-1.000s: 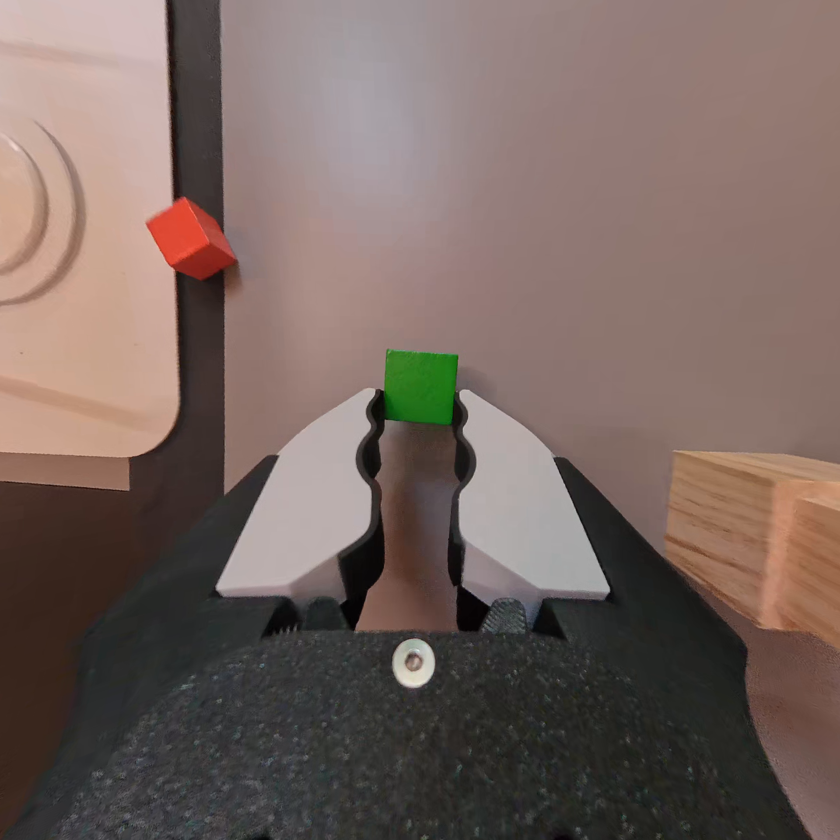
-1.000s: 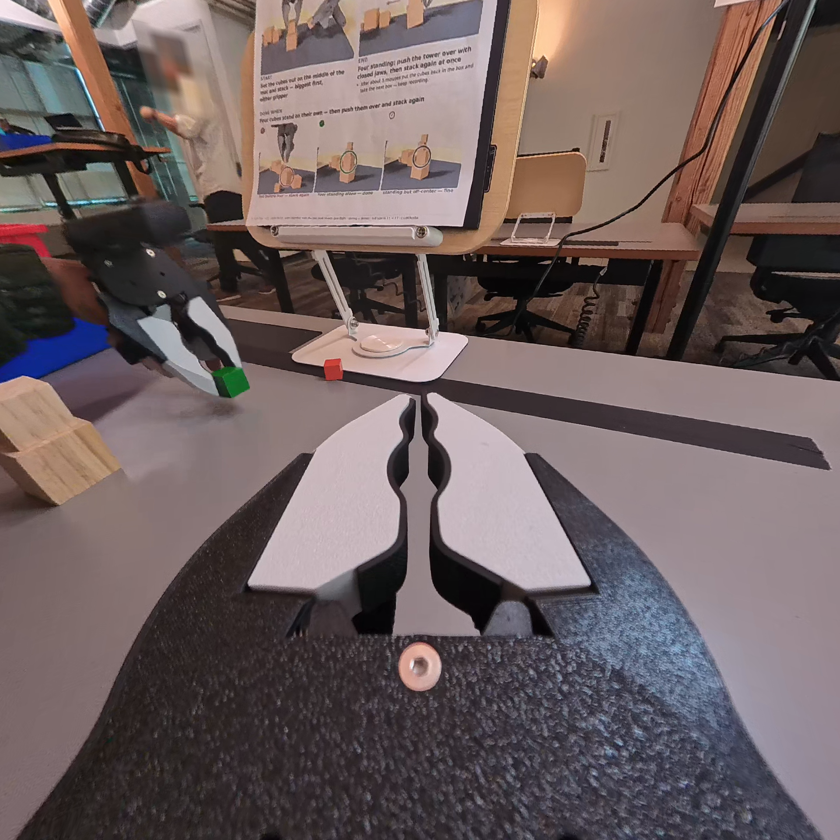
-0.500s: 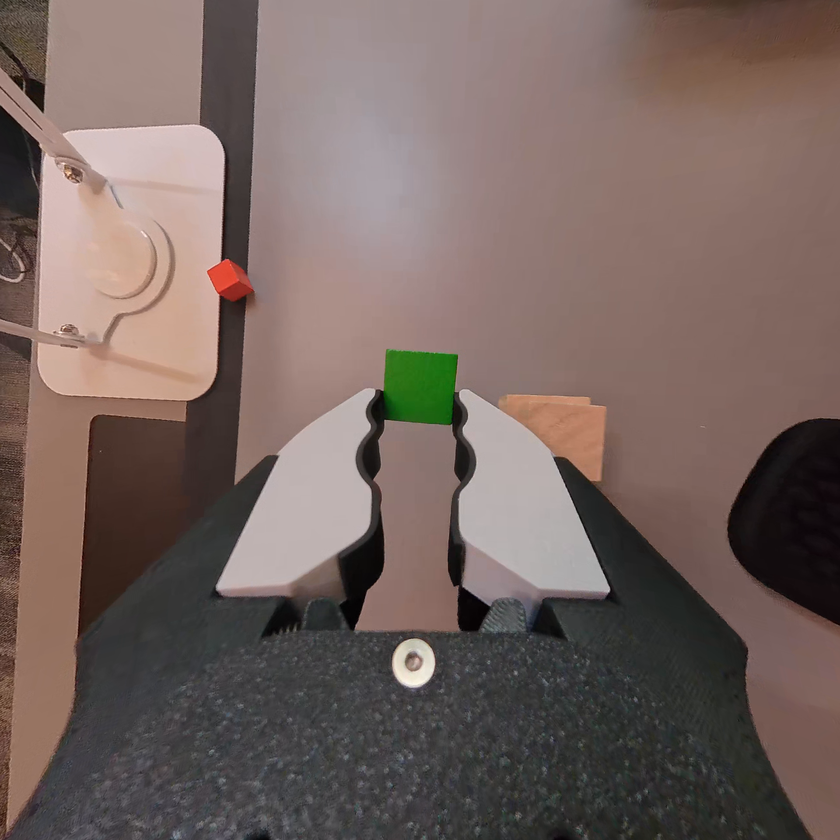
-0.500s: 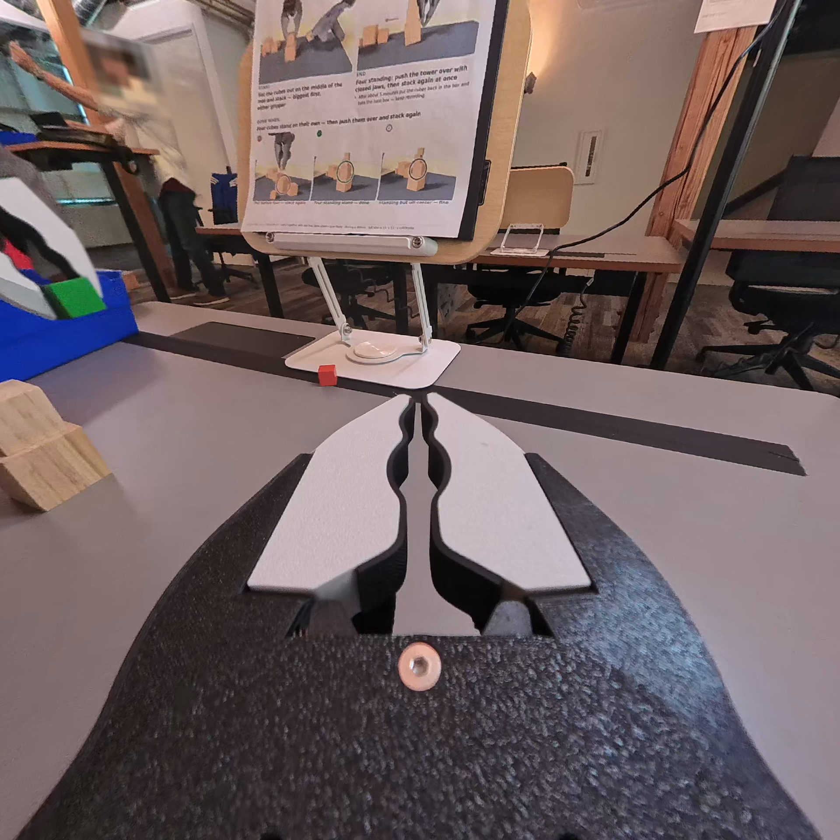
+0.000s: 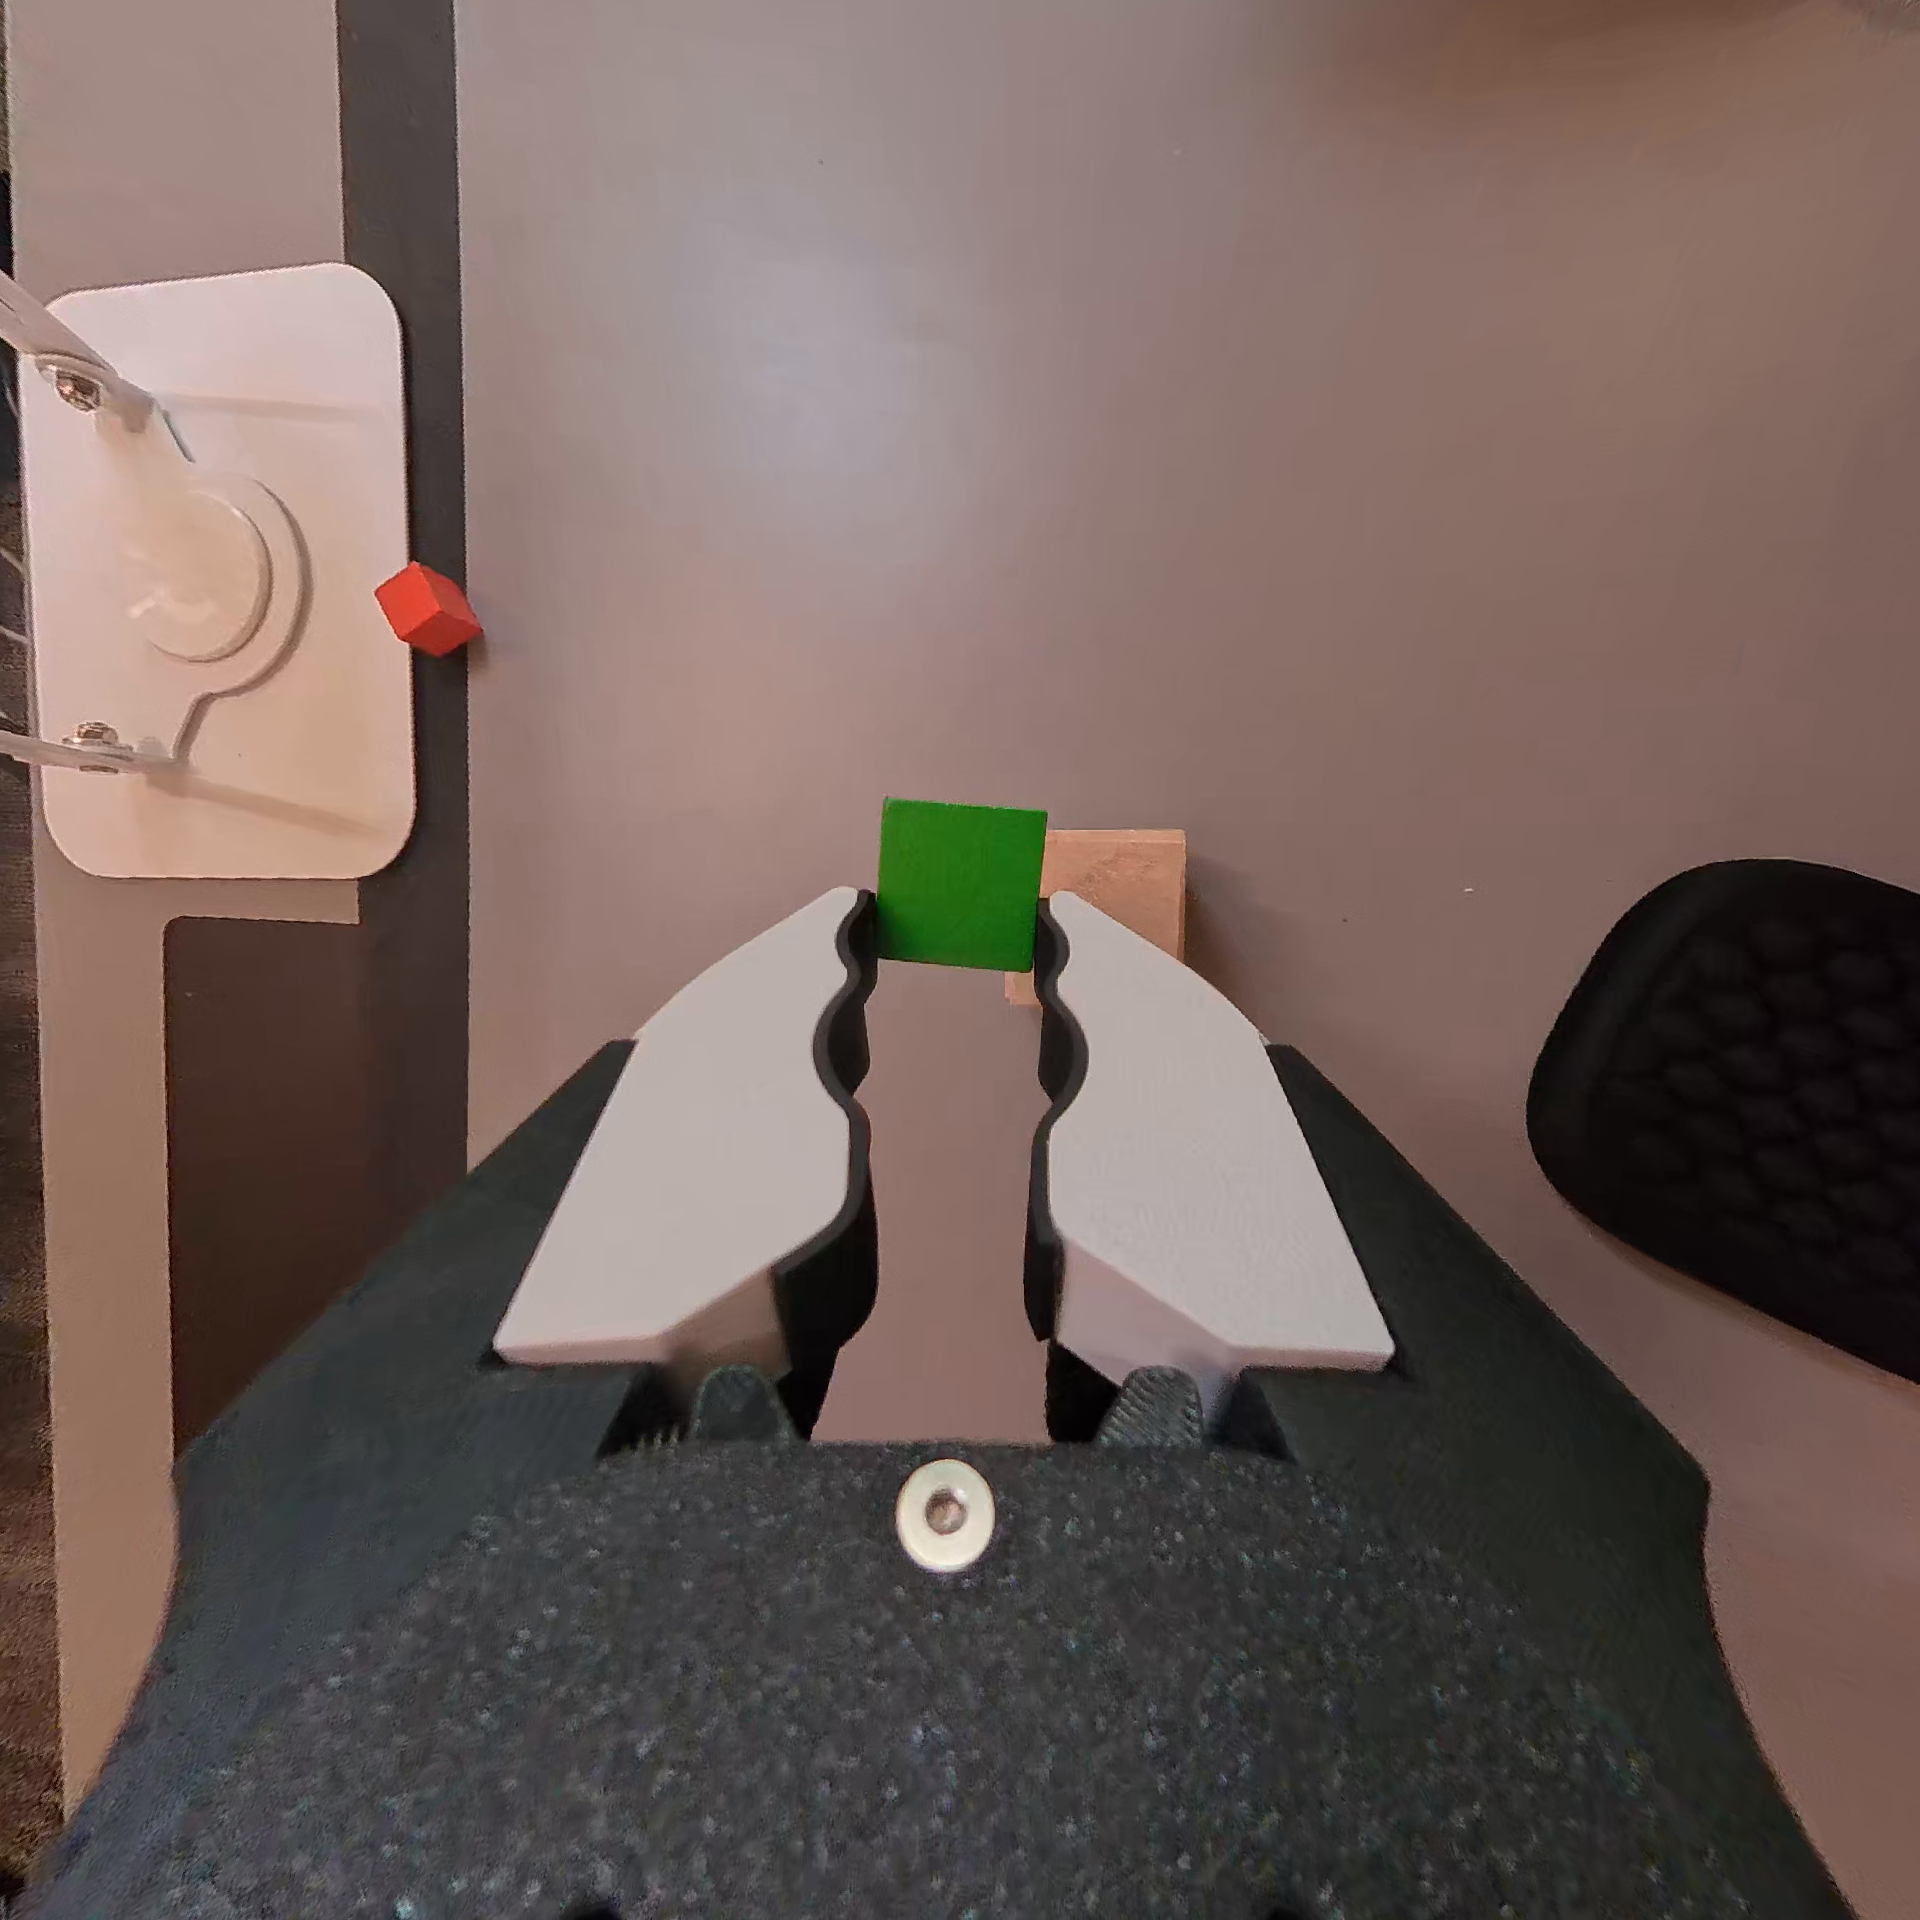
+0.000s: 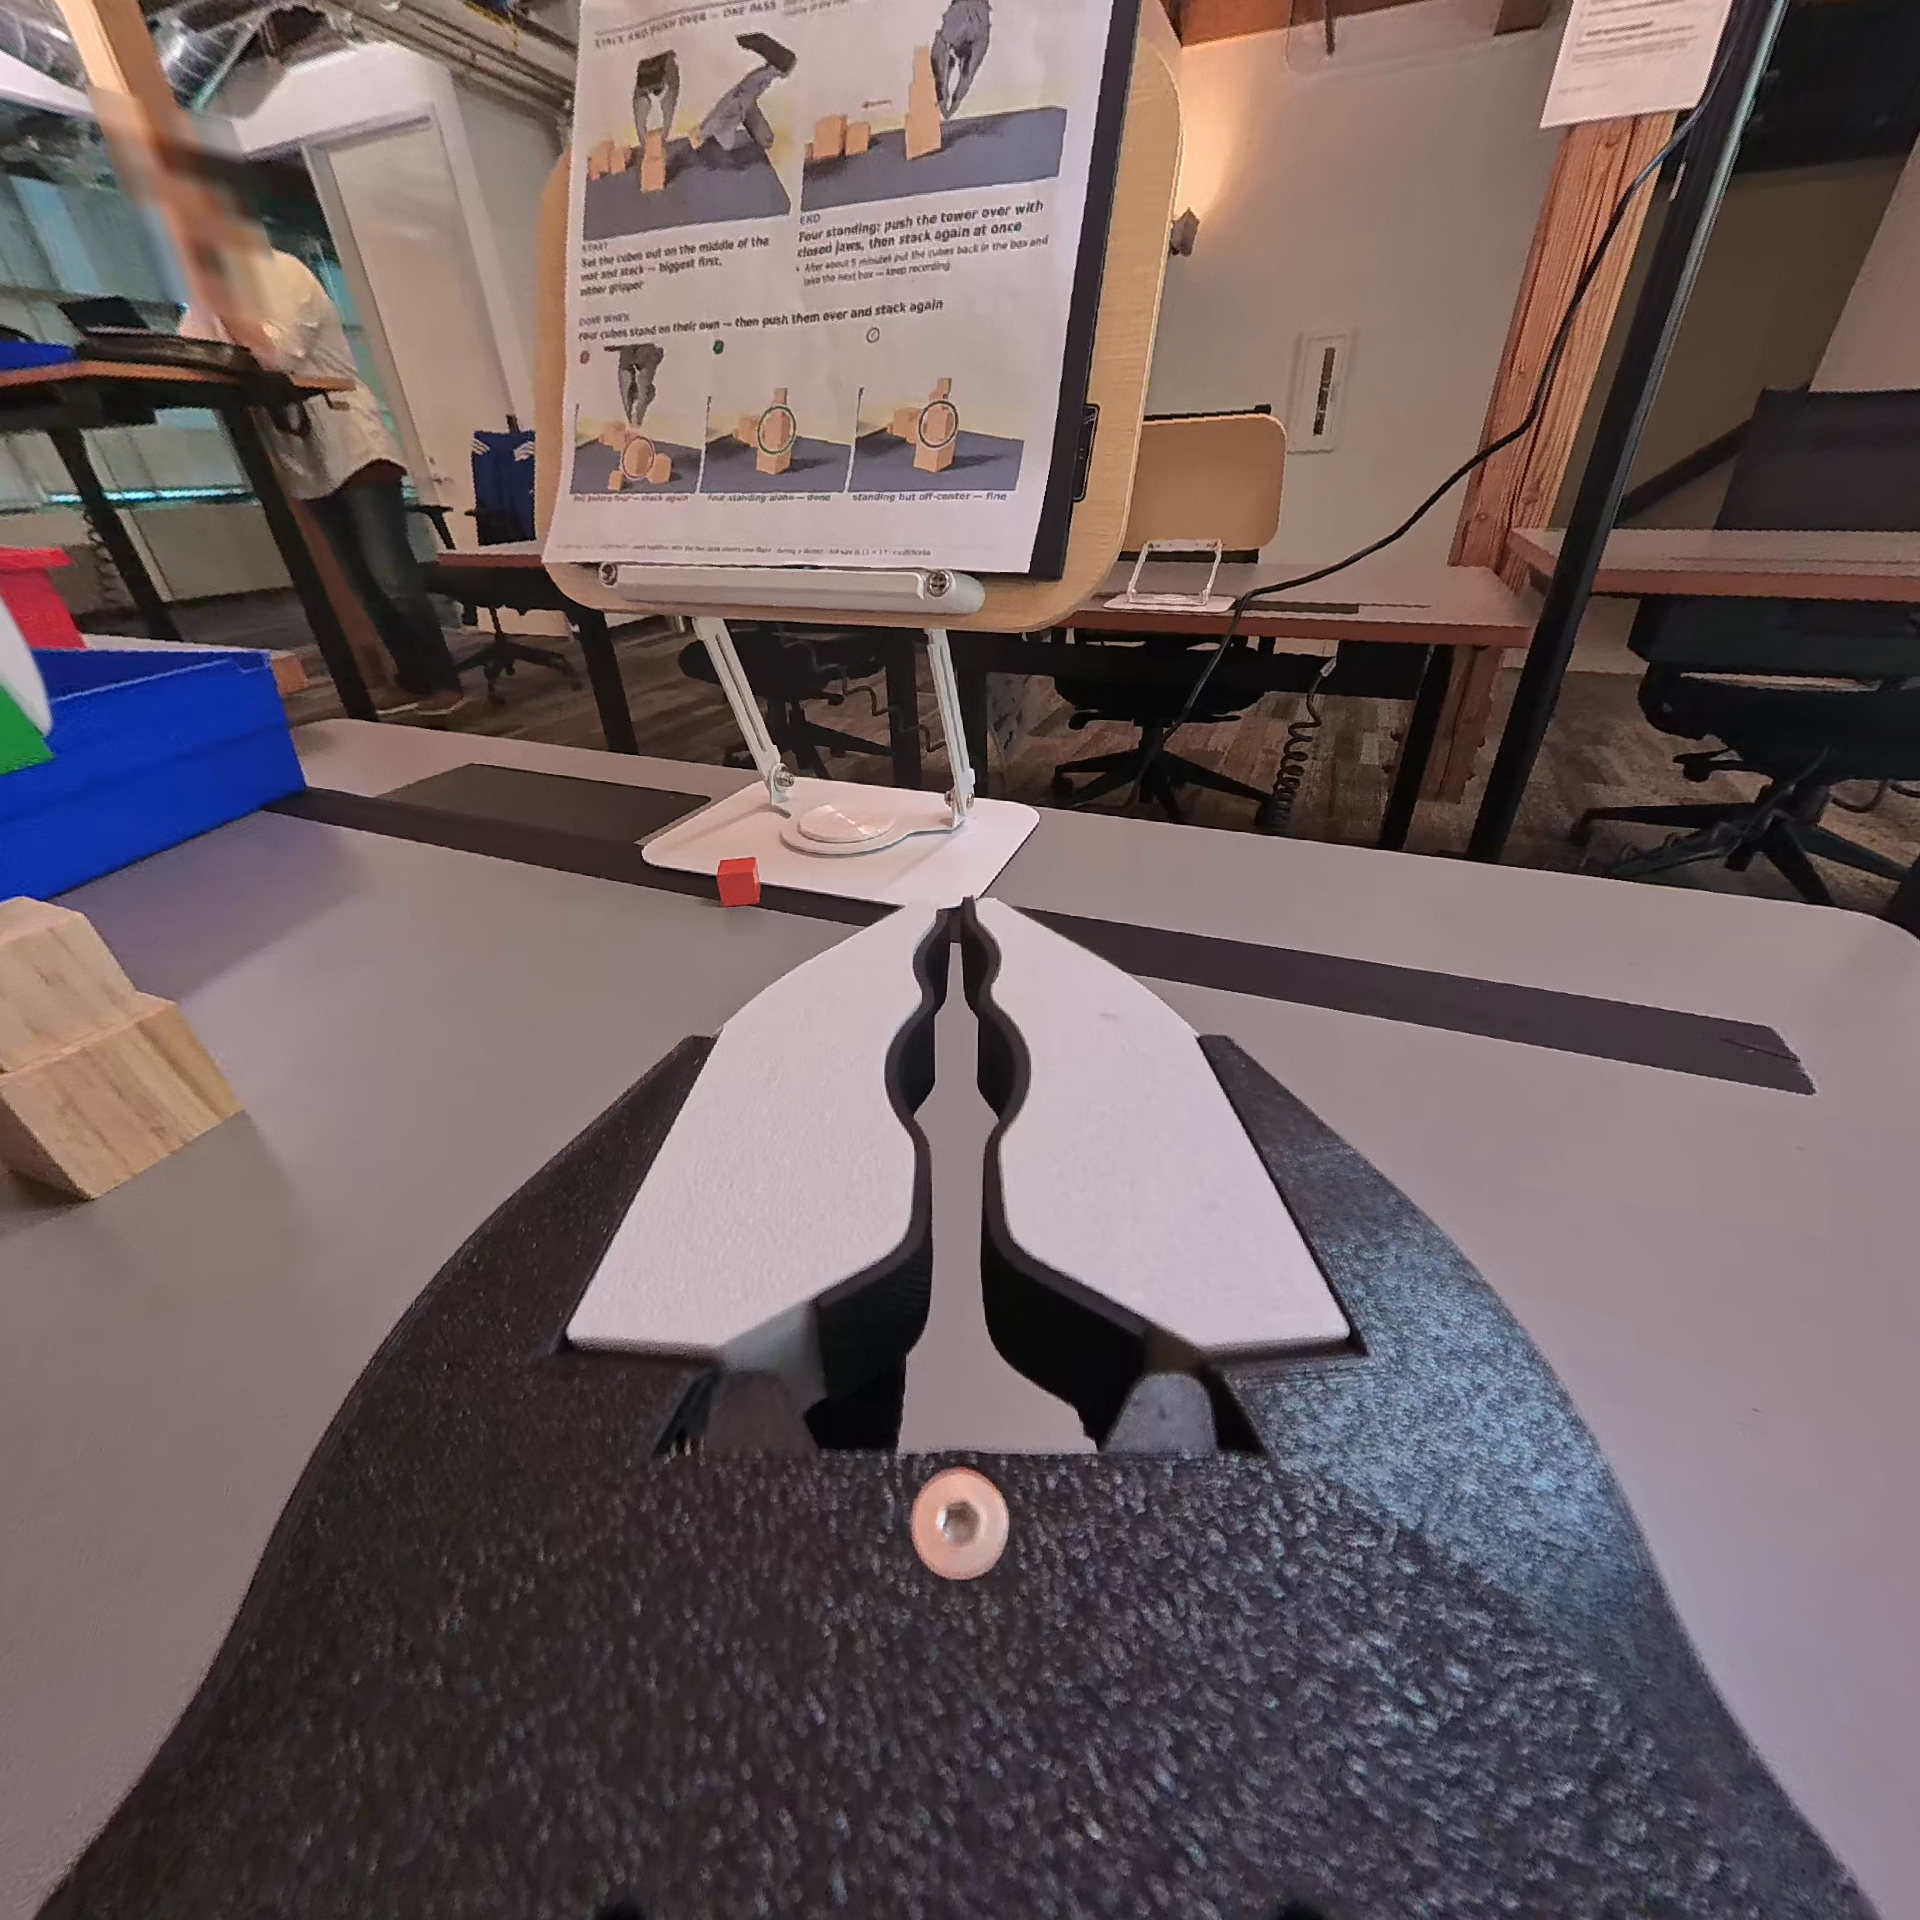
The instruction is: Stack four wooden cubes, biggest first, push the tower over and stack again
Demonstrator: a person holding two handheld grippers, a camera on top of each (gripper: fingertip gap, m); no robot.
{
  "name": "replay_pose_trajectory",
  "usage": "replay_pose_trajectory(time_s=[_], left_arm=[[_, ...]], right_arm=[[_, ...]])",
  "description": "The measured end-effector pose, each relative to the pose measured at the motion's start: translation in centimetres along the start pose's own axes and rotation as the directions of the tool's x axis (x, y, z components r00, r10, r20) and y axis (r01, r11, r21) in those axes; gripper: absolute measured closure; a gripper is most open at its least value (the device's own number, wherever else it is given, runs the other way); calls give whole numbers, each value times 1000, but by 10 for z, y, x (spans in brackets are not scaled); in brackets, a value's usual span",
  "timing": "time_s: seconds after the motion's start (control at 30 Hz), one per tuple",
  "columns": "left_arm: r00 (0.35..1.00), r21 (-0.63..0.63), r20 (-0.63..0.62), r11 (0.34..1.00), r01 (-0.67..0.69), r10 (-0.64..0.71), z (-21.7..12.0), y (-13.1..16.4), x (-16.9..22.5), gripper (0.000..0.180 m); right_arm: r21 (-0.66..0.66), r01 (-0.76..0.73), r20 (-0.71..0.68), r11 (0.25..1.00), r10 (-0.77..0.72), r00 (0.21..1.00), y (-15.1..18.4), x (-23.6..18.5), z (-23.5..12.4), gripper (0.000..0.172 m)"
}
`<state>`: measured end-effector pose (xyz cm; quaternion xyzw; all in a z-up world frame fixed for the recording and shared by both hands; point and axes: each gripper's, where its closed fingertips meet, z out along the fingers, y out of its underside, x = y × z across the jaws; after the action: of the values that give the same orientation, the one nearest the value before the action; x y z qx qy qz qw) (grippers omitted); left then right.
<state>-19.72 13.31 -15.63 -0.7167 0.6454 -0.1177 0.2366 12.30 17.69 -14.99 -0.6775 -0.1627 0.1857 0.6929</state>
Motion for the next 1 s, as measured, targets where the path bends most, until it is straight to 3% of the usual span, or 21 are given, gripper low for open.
replay_pose_trajectory(time_s=[0.4, 1.0], left_arm=[[999, -49, -46, 999, 22, -24, 19, 17, 26, 152], [998, -74, -38, 996, 50, -53, 31, 29, 29, 152]], right_arm=[[-15, -3, 17, 1000, 3, 1000, 4, -4, 2, 170], [-15, 14, 22, 1000, -14, 1000, 4, -7, 2, 170]])
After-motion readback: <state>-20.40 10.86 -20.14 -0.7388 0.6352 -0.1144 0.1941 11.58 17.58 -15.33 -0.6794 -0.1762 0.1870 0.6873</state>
